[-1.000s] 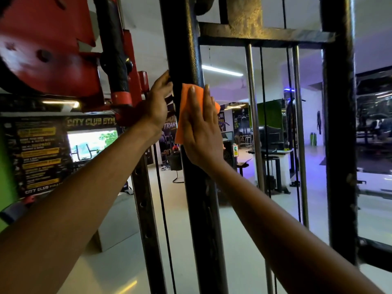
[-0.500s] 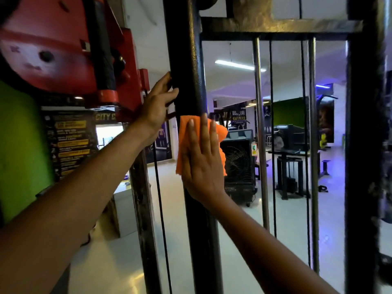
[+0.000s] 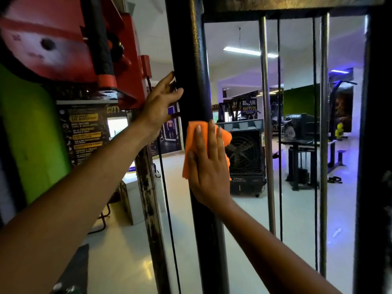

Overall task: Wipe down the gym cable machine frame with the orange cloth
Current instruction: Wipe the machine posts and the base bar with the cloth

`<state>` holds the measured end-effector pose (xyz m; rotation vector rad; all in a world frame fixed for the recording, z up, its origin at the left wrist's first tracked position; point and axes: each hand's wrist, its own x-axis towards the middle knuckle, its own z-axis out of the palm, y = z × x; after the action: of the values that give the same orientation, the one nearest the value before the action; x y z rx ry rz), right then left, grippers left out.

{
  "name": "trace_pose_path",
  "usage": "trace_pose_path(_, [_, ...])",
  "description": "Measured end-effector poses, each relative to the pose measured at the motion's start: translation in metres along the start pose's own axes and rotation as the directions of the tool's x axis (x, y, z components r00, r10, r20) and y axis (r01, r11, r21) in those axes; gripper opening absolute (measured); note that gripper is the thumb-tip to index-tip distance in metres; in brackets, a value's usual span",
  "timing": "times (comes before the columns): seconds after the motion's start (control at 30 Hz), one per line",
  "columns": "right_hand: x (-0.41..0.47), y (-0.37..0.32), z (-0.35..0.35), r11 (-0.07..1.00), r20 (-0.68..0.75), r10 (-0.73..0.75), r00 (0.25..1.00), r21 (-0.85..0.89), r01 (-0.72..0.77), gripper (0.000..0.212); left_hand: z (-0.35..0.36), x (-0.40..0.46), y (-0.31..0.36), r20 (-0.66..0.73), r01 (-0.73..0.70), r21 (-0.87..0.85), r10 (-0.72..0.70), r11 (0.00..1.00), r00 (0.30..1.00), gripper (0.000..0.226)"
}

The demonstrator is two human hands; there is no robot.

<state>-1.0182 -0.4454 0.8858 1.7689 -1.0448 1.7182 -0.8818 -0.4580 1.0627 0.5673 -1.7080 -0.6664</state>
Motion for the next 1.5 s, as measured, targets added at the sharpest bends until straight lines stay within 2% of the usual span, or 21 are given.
trace_pose_path(0.07, [-0.025,0.005,0.000,1.000,0.037,0.023,0.999,0.007,-0.023,0.066,0.001,-0.004,-0.005,0.005,-0.003,-0.001,0.003,1.000,1.000,0.064])
trace_pose_path(0.17, [0.000,0.006,-0.005,1.000,0.071,0.013,0.997,0.019,-0.014,0.066,0.003,-0.010,-0.012,0.025,-0.016,0.021,0.015,1.000,1.000,0.072])
trace_pose_path(0.33, [0.049,-0.005,-0.003,1.000,0.009,0.013,1.000,-0.016,-0.012,0.065,0.002,-0.010,-0.016,0.016,-0.022,0.000,0.022,1.000,1.000,0.069])
trace_pose_path(0.53, [-0.055,0.000,0.004,0.997,0.051,0.053,0.997,-0.065,-0.050,0.066,0.004,-0.019,-0.026,0.013,0.020,-0.046,-0.019,0.999,1.000,0.062])
trace_pose_path(0.73, [0.036,-0.008,0.000,0.997,0.029,0.063,0.998,-0.057,-0.061,0.066,-0.001,-0.017,-0.024,0.028,0.015,-0.045,-0.014,0.999,1.000,0.060])
trace_pose_path(0.8, [0.041,-0.011,0.002,0.996,0.003,0.067,0.998,-0.061,-0.066,0.066,-0.003,-0.016,-0.026,0.042,0.016,-0.041,-0.014,0.999,0.999,0.061])
trace_pose_path(1.0, [-0.082,0.000,0.009,0.988,0.063,0.128,0.990,-0.090,-0.122,0.066,0.002,-0.023,-0.034,0.046,0.011,-0.040,-0.009,0.999,0.999,0.062])
trace_pose_path(1.23, [0.000,-0.010,0.008,0.989,0.006,0.137,0.991,-0.053,-0.136,0.067,0.005,-0.032,-0.047,0.034,0.014,-0.051,-0.012,0.999,0.999,0.054])
trace_pose_path(1.33, [-0.041,-0.007,0.009,0.989,0.016,0.122,0.992,-0.085,-0.120,0.072,0.006,-0.042,-0.052,0.042,0.028,-0.067,-0.025,0.997,0.999,0.047])
trace_pose_path(1.43, [-0.113,-0.002,0.010,0.977,0.084,0.192,0.978,-0.107,-0.183,0.075,0.008,-0.056,-0.058,0.080,0.041,-0.080,-0.035,0.996,0.996,0.045])
trace_pose_path(1.5, [-0.118,-0.001,0.010,0.976,0.096,0.206,0.974,-0.097,-0.197,0.072,0.009,-0.064,-0.063,0.089,0.055,-0.084,-0.047,0.995,0.995,0.044])
